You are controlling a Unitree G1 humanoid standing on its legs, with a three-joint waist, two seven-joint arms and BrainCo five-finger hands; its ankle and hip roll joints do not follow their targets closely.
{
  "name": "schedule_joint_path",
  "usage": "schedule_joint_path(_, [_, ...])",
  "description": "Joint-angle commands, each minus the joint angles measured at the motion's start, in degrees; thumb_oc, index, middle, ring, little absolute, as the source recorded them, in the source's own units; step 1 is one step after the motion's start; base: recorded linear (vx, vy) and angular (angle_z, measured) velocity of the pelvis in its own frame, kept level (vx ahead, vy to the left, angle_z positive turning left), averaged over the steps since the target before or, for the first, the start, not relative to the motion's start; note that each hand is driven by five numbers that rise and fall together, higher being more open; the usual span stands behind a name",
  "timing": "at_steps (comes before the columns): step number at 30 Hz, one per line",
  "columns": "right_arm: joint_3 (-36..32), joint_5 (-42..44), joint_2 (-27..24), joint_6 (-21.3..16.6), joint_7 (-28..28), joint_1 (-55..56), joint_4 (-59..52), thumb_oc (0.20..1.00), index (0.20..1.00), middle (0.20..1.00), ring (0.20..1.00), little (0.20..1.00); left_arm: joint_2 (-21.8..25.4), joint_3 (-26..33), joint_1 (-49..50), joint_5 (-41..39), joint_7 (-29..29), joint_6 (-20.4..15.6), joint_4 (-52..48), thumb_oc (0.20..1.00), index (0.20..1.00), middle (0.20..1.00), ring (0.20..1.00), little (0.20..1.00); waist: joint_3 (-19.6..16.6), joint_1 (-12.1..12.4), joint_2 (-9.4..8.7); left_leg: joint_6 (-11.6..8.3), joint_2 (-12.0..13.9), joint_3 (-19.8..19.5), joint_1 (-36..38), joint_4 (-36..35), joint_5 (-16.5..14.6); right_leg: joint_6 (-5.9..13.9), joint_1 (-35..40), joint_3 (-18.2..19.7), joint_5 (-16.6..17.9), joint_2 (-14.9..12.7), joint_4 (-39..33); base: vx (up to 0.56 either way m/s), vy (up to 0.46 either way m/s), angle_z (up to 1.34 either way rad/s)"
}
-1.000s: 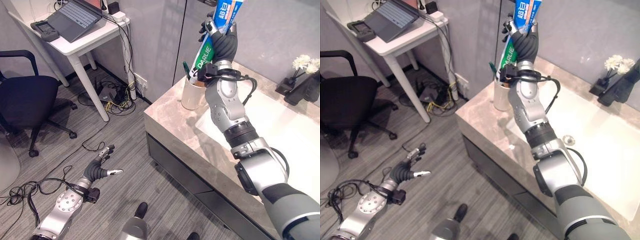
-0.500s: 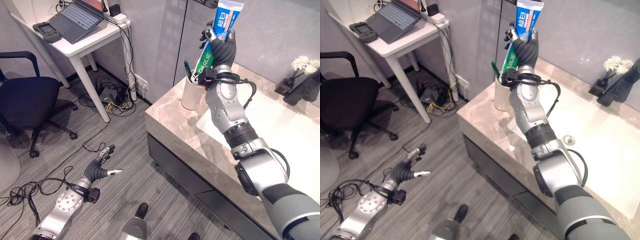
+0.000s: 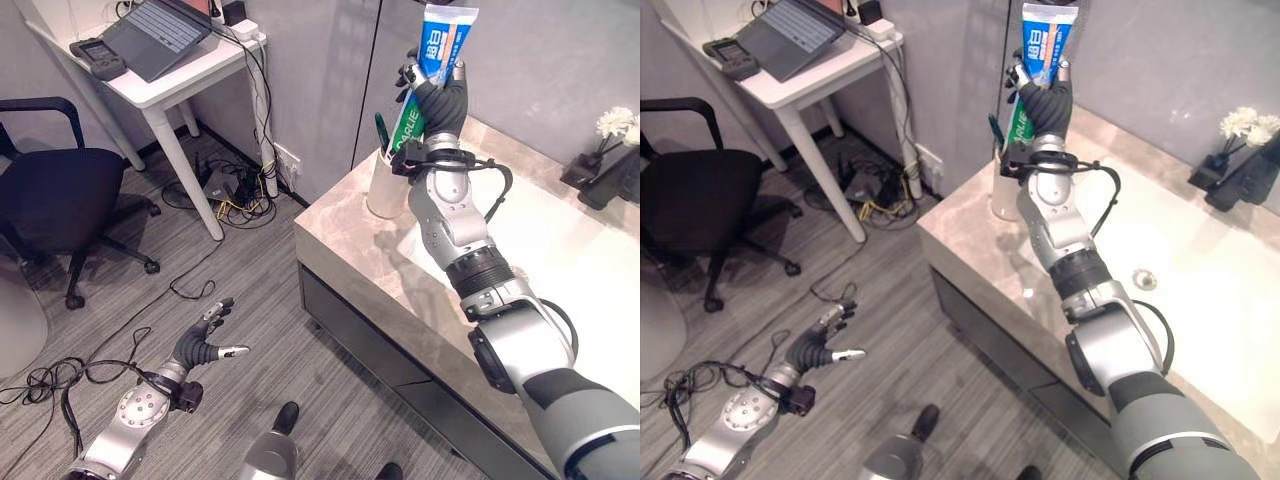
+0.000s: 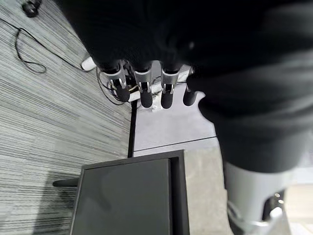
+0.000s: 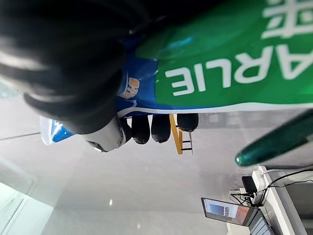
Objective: Put brush and paste in cup on sink, flatten towel.
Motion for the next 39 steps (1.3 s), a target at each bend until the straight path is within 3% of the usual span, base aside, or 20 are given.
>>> schedule_joint_path(1, [0.39,-2.17,-2.43,-2.94,-0.8,-3.33,-2.87,0.2,0.2,0.2,0.2,0.2,0.67,-1.3,-2.42,1.18,1.07,-3.03,-1.07,1.0,1.0,1.0,1.0,1.0,-0.67,1.15,-1.86,4.18,-0.98,2.32,0.79,-2.77,-0.19,3.89,2.4,3.71,10.15,-5.65,2.74,0.0,0.0,0.0])
schedule_joint_path(26, [-0.09,-1.25,-0.67,-3.15,-1.48,-1.72,-0.55,0.2,0.2,0.2,0.2,0.2,0.25,-1.94,-2.51,1.18,1.27,-3.07,-0.27,1.0,1.0,1.0,1.0,1.0,-0.31,0.5,-1.38,4.31,-0.97,2.83,0.69,-2.77,-0.23,3.79,2.05,4.12,10.11,-5.69,2.46,0.0,0.0,0.0])
schedule_joint_path(27, [-0.07,-1.24,-0.56,-3.17,-1.5,-1.75,-0.35,0.332,0.332,0.332,0.332,0.332,0.27,-2.05,-2.52,1.09,1.14,-3.04,-0.33,1.0,1.0,1.0,1.0,1.0,-0.26,0.53,-1.38,4.3,-0.99,2.83,0.71,-2.77,-0.25,3.81,2.1,4.03,10.14,-5.69,2.44,0.0,0.0,0.0])
schedule_joint_path(30, [0.06,-1.37,-0.59,-3.07,-1.53,-1.67,-0.02,0.611,0.611,0.611,0.611,0.611,0.3,-2.19,-2.5,1.14,1.13,-2.99,-0.28,1.0,1.0,1.0,1.0,1.0,-0.26,0.42,-1.4,4.31,-0.97,2.82,0.73,-2.77,-0.25,3.84,2.06,4.09,10.23,-5.71,2.43,0.0,0.0,0.0])
schedule_joint_path(31, [0.16,-1.81,-0.58,-2.94,-1.86,-1.67,0.16,1.0,1.0,1.0,1.0,1.0,0.37,-2.29,-2.5,1.39,1.16,-2.98,-0.28,1.0,1.0,1.0,1.0,1.0,-0.21,0.33,-1.51,4.34,-0.97,2.82,0.67,-2.77,-0.27,3.85,1.94,4.24,10.25,-5.69,2.43,0.0,0.0,0.0])
schedule_joint_path(39, [0.01,-2.72,-0.08,-2.68,-3.07,-1.95,0.44,1.0,1.0,1.0,1.0,1.0,0.42,-2.48,-2.74,1.53,1.49,-2.87,-0.17,1.0,1.0,1.0,1.0,1.0,-0.07,0.16,-1.75,4.43,-0.93,2.99,0.66,-2.77,-0.36,3.79,1.75,4.4,10.24,-5.69,2.55,0.0,0.0,0.0])
